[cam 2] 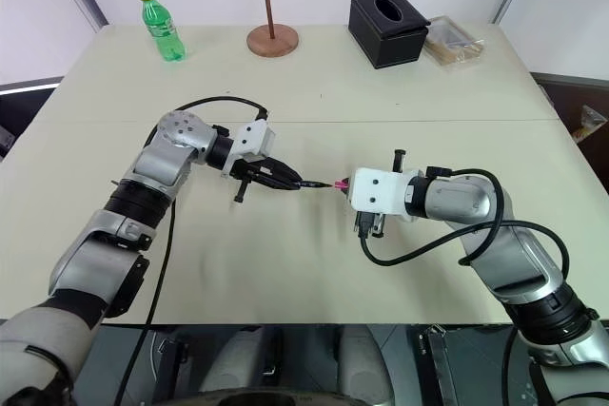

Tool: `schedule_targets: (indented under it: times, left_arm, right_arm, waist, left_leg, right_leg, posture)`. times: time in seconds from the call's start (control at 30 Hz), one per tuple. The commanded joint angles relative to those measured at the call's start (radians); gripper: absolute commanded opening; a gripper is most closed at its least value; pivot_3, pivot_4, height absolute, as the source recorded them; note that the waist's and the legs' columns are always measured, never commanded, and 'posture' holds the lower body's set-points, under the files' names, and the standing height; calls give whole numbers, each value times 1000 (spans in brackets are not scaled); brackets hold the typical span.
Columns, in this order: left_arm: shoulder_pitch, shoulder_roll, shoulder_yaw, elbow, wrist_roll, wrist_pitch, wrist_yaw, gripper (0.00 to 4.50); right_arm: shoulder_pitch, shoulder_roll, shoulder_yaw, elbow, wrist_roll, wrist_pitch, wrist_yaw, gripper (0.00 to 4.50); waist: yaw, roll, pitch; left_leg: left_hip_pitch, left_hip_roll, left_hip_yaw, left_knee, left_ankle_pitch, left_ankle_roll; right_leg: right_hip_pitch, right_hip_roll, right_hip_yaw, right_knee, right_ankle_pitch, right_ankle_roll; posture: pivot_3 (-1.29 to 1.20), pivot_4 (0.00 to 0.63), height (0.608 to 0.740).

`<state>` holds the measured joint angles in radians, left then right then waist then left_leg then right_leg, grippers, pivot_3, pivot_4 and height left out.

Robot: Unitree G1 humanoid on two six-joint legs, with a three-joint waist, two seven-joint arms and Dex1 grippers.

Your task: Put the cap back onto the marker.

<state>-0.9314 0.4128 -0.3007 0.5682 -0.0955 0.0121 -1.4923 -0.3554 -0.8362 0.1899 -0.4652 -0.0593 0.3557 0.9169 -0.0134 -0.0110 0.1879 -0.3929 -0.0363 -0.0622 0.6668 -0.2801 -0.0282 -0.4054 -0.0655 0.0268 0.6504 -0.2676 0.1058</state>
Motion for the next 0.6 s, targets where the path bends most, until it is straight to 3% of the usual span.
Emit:
schedule_targets:
  times: [0.03, 0.6]
  left_arm:
    - [-13, 4, 16, -32, -9, -2, 3, 549]
    - [-16, -4, 14, -21, -8, -11, 11, 549]
  right_arm:
    - [-19, 5, -8, -18, 1, -11, -2, 19]
    - [-25, 22, 13, -61, 6, 23, 9, 19]
  waist:
    - [0, 0, 0]
    - [0, 0, 0]
  left_leg:
    - [0, 0, 0, 0, 0, 0]
    - [0, 0, 0, 0, 0, 0]
  right_leg:
    - [0, 0, 0, 0, 0, 0]
    - [0, 0, 0, 0, 0, 0]
  posture:
    - [0, 150, 740]
    - [0, 150, 740]
